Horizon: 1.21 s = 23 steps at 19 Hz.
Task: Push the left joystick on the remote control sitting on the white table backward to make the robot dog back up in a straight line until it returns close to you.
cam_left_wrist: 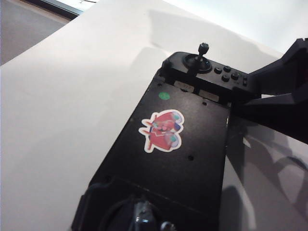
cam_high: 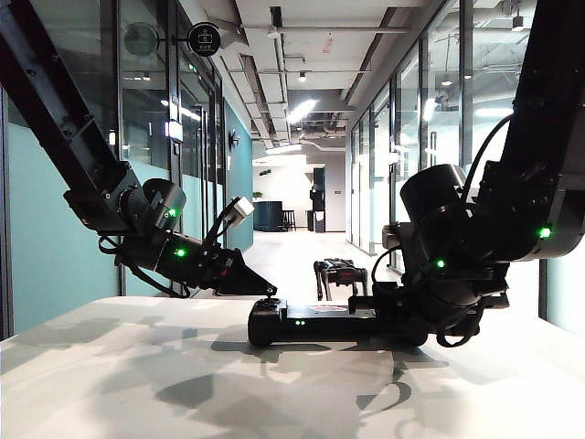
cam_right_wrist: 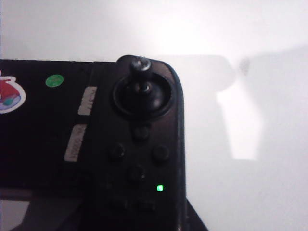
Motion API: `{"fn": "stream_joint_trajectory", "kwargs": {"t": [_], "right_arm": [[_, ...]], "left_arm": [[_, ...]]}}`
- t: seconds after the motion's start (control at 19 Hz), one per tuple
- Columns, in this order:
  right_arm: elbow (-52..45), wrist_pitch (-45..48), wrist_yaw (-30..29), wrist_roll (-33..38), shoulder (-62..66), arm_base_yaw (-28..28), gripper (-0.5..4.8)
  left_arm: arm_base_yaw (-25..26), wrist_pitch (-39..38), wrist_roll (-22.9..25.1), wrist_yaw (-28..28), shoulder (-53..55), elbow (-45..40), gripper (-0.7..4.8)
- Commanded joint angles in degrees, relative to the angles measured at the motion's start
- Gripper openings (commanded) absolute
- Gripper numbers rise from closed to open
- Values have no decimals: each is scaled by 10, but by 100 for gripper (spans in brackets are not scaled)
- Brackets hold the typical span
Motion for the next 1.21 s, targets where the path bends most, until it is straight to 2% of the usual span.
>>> {"fn": "stream_joint_trajectory", "kwargs": {"t": [0.05, 1.0, 1.1, 1.21], "right_arm": [[3, 16, 5, 1, -4, 1, 200], [3, 16, 5, 1, -4, 1, 200], [3, 16, 5, 1, -4, 1, 200], [3, 16, 5, 1, -4, 1, 200]], "left_arm": [[-1, -3, 2, 13, -2, 2, -6], [-1, -2, 2, 11, -2, 2, -6], [-1, 6, -2, 1, -2, 3, -6], [-1, 17, -26, -49, -6, 3, -6]]}}
